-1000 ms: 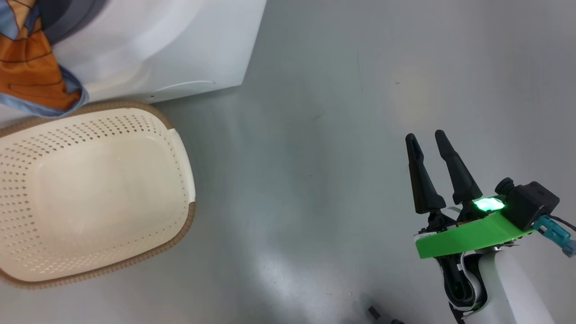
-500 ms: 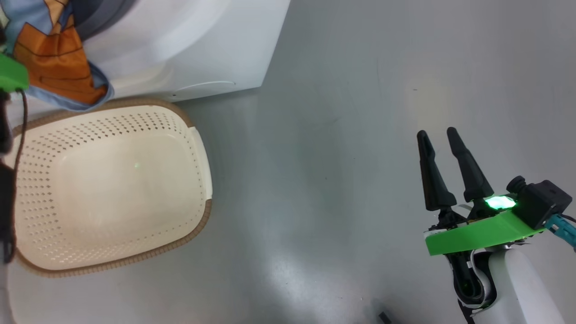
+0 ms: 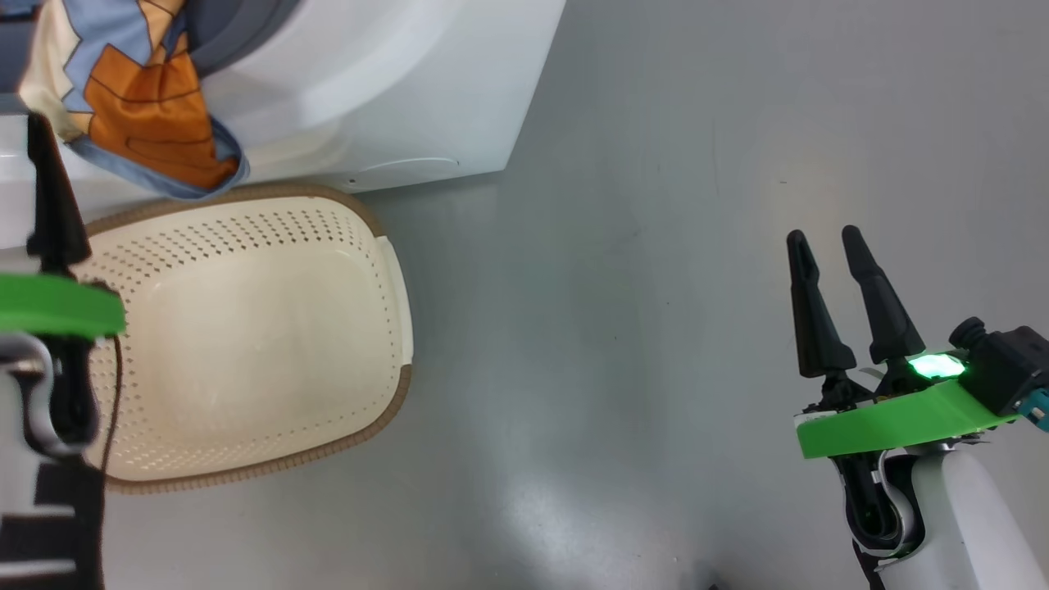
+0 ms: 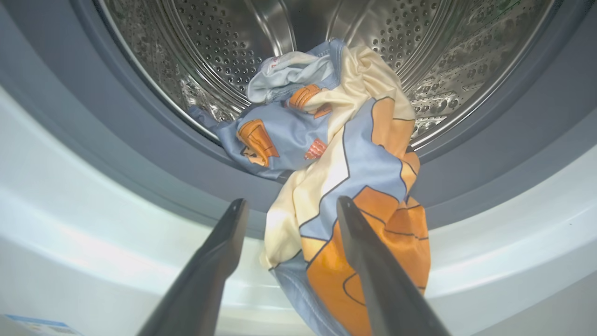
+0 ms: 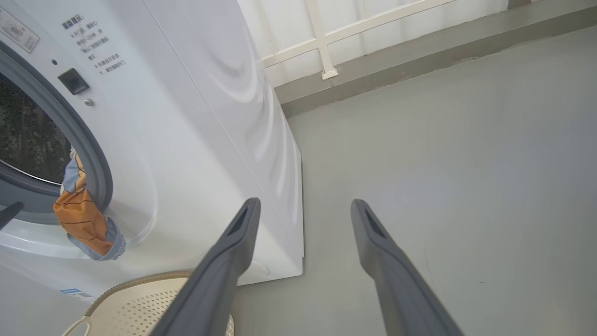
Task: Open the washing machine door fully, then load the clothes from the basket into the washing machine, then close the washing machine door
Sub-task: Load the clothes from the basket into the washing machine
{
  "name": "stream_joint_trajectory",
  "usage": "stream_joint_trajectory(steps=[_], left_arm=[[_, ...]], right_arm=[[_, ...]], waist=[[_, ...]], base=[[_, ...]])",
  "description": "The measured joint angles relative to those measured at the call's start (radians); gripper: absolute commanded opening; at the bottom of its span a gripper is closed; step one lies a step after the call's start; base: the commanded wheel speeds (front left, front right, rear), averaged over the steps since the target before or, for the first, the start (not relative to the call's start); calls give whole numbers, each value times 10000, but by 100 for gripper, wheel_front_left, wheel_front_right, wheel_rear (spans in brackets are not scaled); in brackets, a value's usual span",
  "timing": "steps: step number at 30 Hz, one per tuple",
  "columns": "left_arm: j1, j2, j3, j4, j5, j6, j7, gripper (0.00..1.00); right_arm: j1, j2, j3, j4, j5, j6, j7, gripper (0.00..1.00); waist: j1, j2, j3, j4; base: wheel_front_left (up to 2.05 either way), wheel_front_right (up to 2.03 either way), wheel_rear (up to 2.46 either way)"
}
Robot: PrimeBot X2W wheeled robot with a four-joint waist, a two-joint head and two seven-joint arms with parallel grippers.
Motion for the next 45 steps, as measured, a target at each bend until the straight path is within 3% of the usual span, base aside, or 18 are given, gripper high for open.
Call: stream_joint_trajectory(steps=[11, 19, 35, 45], left_arm=[[2973, -742, 988, -2278, 514, 0, 2, 100], [4077, -1120, 1160, -3358, 663, 0, 2, 100], [4235, -1237, 1129, -3480, 644, 0, 2, 100], [3644, -1162, 485, -2924, 420, 0, 2, 100]], right_arm=[[77, -161, -121, -23, -2, 0, 0, 100], [81, -224, -119, -23, -2, 0, 0, 100], [104, -251, -71, -23, -2, 0, 0, 100], [101, -247, -52, -23, -2, 0, 0, 100]], waist=[[0, 0, -253, 161], [0, 0, -320, 214], [0, 0, -369, 187], [0, 0, -186, 182]], base=[[0, 0, 0], [0, 0, 0], [0, 0, 0], [0, 0, 0]])
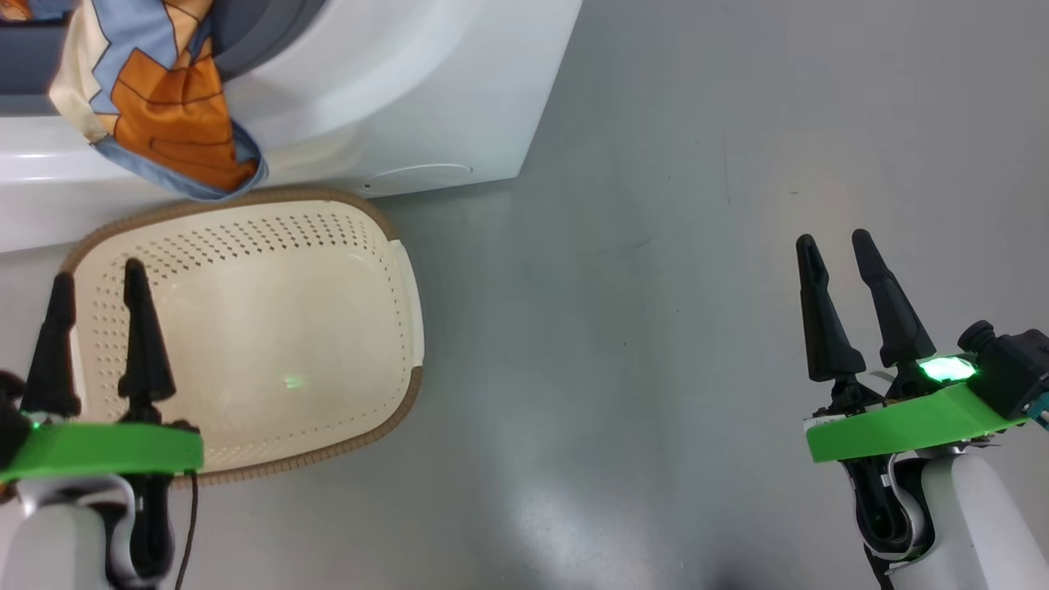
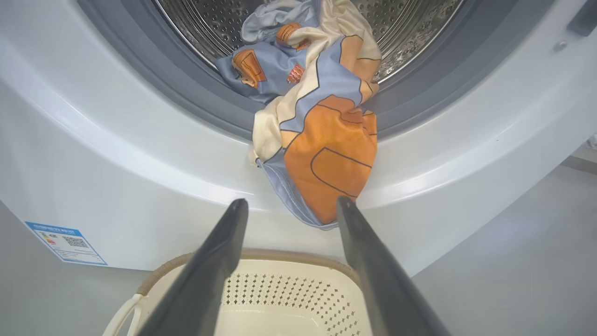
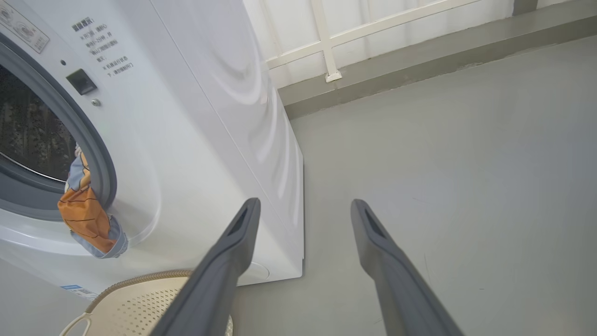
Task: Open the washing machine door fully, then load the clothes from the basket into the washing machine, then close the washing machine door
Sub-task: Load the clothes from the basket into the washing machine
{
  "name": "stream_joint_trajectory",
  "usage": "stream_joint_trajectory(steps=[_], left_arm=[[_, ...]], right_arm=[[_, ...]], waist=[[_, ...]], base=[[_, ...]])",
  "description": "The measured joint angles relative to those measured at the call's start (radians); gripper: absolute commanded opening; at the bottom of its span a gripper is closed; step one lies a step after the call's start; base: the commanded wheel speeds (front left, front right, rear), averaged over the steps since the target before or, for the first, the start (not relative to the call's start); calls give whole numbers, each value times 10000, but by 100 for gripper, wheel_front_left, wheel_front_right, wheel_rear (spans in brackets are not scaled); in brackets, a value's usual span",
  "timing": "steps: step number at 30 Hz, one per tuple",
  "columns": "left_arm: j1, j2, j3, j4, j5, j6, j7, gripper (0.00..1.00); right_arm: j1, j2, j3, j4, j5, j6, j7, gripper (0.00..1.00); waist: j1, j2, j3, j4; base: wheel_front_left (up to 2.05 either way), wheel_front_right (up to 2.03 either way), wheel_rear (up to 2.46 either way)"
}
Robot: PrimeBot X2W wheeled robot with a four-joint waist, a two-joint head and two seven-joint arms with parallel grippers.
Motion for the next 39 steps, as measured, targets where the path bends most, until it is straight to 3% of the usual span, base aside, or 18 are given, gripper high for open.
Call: stream_joint_trajectory(steps=[18, 39], left_arm=[[-3411, 326, -1296, 3799, -568, 0, 0, 100], [-5190, 322, -1848, 5189, -646, 0, 0, 100]], right_arm=[[-81, 109, 111, -12, 0, 0, 0, 100], [-280, 278, 224, -4, 0, 0, 0, 100]], waist=[[0, 0, 511, -232], [0, 0, 686, -529]], base=[[0, 0, 0], [0, 0, 0]])
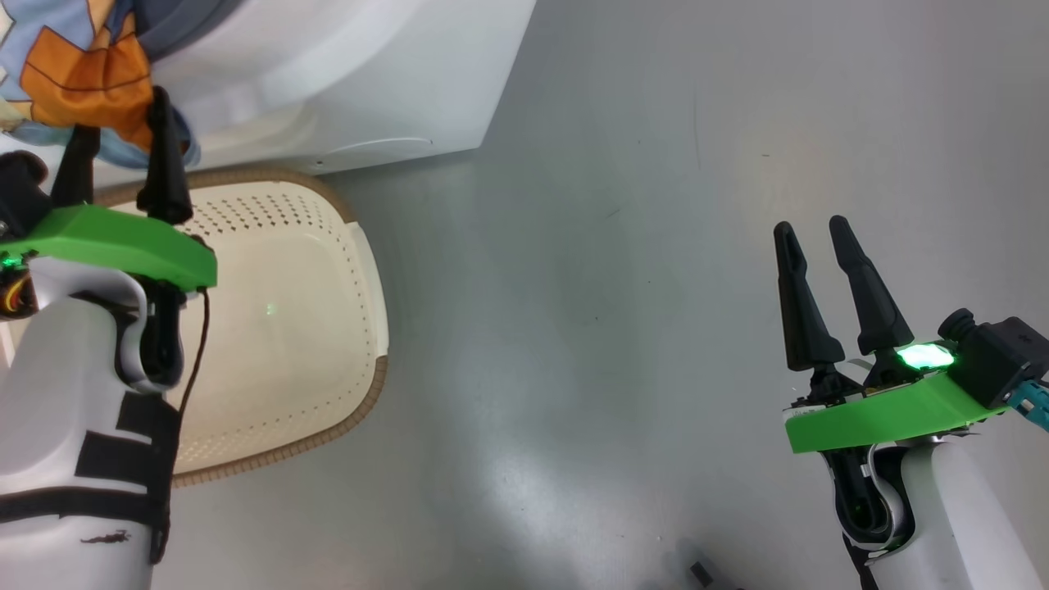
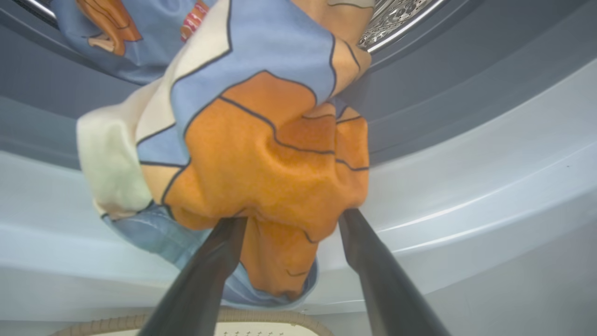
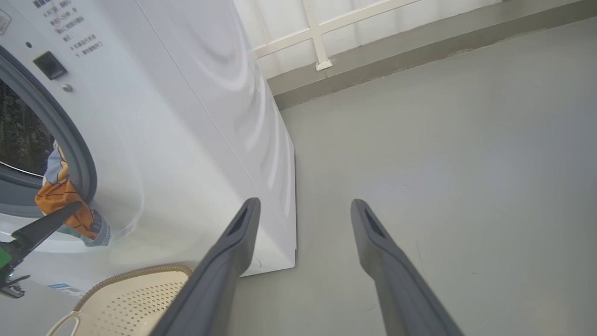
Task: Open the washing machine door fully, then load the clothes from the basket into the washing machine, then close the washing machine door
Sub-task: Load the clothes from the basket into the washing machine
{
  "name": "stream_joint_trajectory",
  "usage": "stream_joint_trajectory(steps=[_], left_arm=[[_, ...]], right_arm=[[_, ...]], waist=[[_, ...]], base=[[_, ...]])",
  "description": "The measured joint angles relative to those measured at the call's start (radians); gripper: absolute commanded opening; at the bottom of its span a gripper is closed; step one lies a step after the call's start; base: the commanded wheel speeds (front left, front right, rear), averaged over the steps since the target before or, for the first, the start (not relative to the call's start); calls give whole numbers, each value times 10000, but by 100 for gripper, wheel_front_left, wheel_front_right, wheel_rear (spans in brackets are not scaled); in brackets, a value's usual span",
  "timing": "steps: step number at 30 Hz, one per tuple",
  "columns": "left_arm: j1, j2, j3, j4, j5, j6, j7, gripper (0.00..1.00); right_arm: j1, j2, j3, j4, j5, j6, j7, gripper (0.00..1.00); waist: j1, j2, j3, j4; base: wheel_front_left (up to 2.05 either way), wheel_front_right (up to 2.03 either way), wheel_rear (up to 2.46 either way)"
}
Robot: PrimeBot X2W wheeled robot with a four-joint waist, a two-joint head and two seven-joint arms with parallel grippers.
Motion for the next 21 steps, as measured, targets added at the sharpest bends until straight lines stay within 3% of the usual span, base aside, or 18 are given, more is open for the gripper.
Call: stream_joint_trajectory(steps=[1, 2, 5, 6, 21], left_arm=[[-85, 8, 15, 33, -12, 0, 0, 97], [-85, 8, 15, 33, -12, 0, 0, 50], [-175, 19, 52, 82, -12, 0, 0, 7], [-174, 31, 59, 102, -12, 0, 0, 0], [-146, 132, 980, -1593, 280, 0, 0, 0]], right_arm=[[-1, 8, 0, 0, 0, 0, 0, 100], [-1, 8, 0, 0, 0, 0, 0, 100], [-2, 27, -2, 0, 0, 0, 0, 100], [-2, 36, -4, 0, 0, 0, 0, 100], [0, 84, 15, 2, 0, 0, 0, 100]], waist=[[0, 0, 7, -29], [0, 0, 7, -29], [0, 0, 7, -58], [0, 0, 1, -63], [0, 0, -88, 48]], base=[[0, 0, 0], [0, 0, 0], [0, 0, 0], [0, 0, 0], [0, 0, 0]])
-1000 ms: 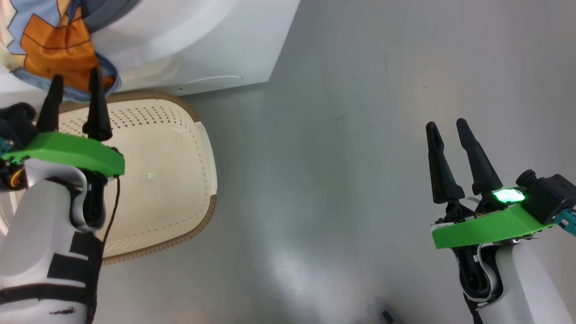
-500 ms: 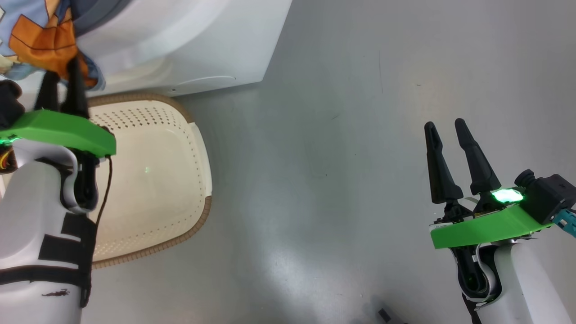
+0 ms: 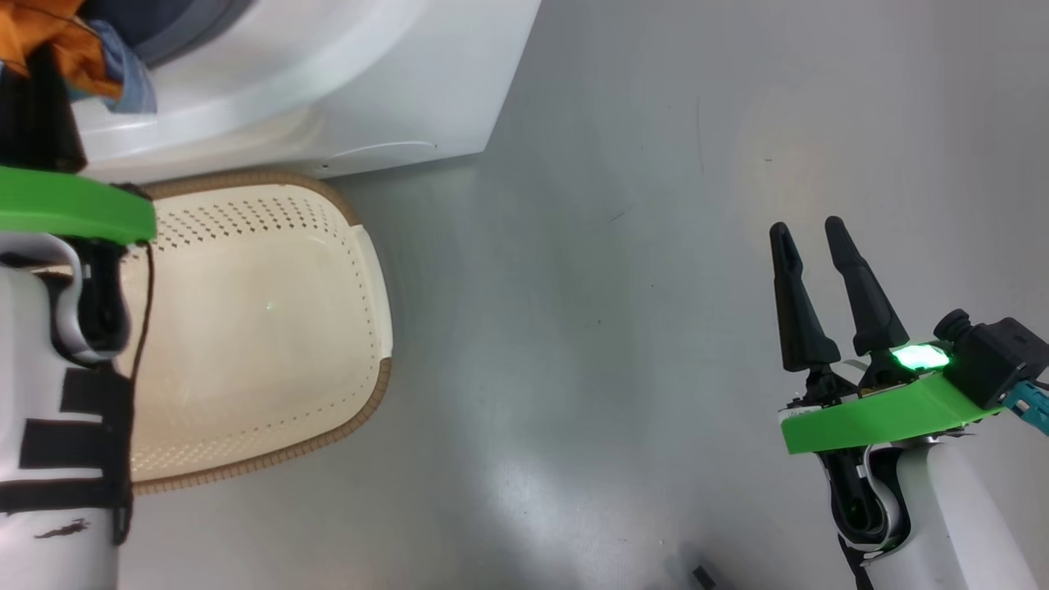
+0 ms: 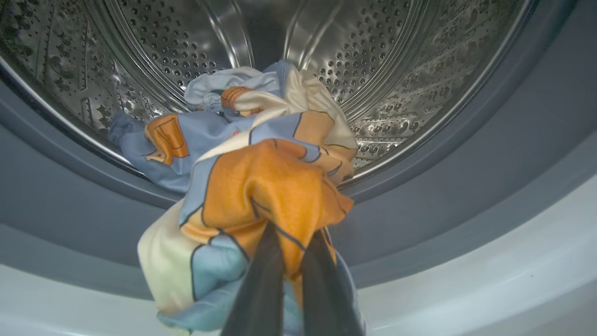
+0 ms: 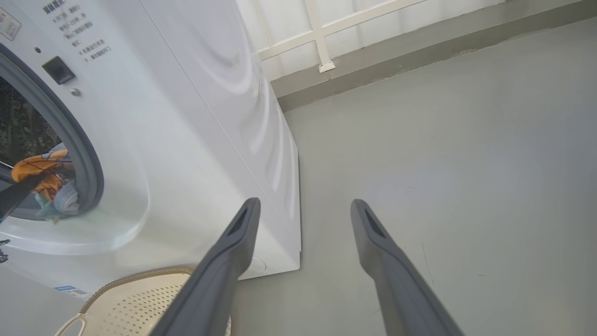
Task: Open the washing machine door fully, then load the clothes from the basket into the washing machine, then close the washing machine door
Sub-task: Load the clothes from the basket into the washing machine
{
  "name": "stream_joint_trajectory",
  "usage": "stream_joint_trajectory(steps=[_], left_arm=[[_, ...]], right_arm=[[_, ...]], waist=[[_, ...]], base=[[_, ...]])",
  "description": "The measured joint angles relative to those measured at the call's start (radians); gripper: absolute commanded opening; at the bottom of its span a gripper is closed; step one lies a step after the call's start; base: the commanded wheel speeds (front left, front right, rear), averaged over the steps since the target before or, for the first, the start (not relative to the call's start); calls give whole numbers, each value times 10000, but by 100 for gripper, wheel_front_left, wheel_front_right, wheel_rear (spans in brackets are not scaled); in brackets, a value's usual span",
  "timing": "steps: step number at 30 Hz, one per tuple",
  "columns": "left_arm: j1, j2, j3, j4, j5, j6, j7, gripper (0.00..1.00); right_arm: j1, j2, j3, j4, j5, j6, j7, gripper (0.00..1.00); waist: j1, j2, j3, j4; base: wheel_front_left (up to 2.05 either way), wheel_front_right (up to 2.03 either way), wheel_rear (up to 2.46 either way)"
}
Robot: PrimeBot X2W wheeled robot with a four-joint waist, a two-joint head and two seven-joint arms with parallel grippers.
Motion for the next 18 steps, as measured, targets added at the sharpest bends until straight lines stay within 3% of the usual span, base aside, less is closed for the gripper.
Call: stream_joint_trajectory(steps=[7, 14, 18], left_arm=[[-1152, 694, -73, 945, -123, 0, 0, 0], [-2978, 1321, -1168, 3737, -477, 0, 0, 0], [-4067, 1661, -1377, 4094, -311, 0, 0, 0]], right_arm=[[16, 44, 82, 35, 0, 0, 0, 100], [28, 109, 274, 82, 17, 0, 0, 100], [30, 199, 311, 75, 19, 0, 0, 100]], waist=[[0, 0, -84, -227], [0, 0, -170, -571], [0, -1, -154, -773]], base=[[0, 0, 0], [0, 0, 0], [0, 0, 0]])
